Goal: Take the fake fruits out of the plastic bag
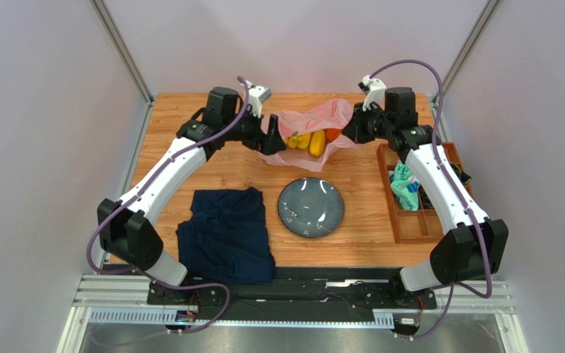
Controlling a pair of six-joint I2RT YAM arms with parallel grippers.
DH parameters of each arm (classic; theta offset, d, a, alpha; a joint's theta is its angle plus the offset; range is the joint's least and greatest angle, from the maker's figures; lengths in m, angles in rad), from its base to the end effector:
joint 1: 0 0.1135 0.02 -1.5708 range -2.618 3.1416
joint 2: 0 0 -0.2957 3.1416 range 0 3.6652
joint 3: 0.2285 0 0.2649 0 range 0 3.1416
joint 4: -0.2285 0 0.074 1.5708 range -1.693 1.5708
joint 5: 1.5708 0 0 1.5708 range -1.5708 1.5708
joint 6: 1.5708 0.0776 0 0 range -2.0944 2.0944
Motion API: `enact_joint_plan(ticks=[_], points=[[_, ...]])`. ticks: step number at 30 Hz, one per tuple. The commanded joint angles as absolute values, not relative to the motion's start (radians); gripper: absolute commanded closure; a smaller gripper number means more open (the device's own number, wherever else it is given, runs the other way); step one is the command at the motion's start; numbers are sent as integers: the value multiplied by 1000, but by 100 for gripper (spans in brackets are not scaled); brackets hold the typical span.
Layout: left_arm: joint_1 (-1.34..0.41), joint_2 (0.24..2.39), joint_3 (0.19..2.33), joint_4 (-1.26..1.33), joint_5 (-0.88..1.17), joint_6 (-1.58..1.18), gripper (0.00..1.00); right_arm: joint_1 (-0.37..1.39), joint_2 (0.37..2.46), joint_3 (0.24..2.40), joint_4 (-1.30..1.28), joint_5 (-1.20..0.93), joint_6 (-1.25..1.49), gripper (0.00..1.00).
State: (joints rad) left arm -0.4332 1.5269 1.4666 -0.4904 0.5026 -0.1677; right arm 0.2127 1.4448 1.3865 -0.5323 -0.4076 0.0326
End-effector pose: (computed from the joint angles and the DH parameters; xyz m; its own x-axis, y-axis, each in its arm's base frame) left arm 0.3376 -0.1973 0.3790 -0.5919 0.1126 -0.7981 0.6508 0.6510 -0.3908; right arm 0.3498 0.1070 0.3708 -0.5608 -0.0905 -0.8230 -0.4976 0.8313 0.2477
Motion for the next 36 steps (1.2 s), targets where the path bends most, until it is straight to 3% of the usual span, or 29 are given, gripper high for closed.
enact_joint_plan(ticks=[1,4,5,6,7,8,9,12,15,17,25,28,32,36], points=[[-486,1545,1506,-603,411,-132,8,207,1405,1405,-503,-370,14,100],[-488,1537,1502,-632,396,-100,47,178,1401,1381,-517,-284,21,100],[-488,1522,1496,-640,359,-78,98,163,1402,1375,-526,-261,28,100],[-488,1510,1485,-644,329,-72,100,129,1408,1377,-547,-218,32,100],[-488,1499,1458,-638,309,-65,100,112,1411,1384,-563,-203,28,93],[-486,1479,1447,-628,313,-54,100,100,1413,1400,-577,-193,8,79],[-486,1470,1436,-594,328,-51,100,97,1413,1460,-609,-213,-41,55],[-488,1462,1424,-523,380,-77,100,124,1420,1677,-640,-346,-187,33],[-488,1479,1433,-500,370,-86,100,201,1466,1834,-614,-413,-210,24],[-488,1482,1437,-500,370,-84,100,274,1523,1874,-636,-455,-218,25],[-488,1440,1411,-480,353,-97,100,402,1575,1588,-554,-505,-224,70],[-488,1425,1405,-480,351,-98,100,402,1640,1559,-534,-434,-195,75],[-488,1416,1391,-474,371,-89,100,402,1704,1403,-427,-154,-193,79],[-488,1399,1368,-479,397,-66,100,402,1642,1265,-465,-123,-235,81]])
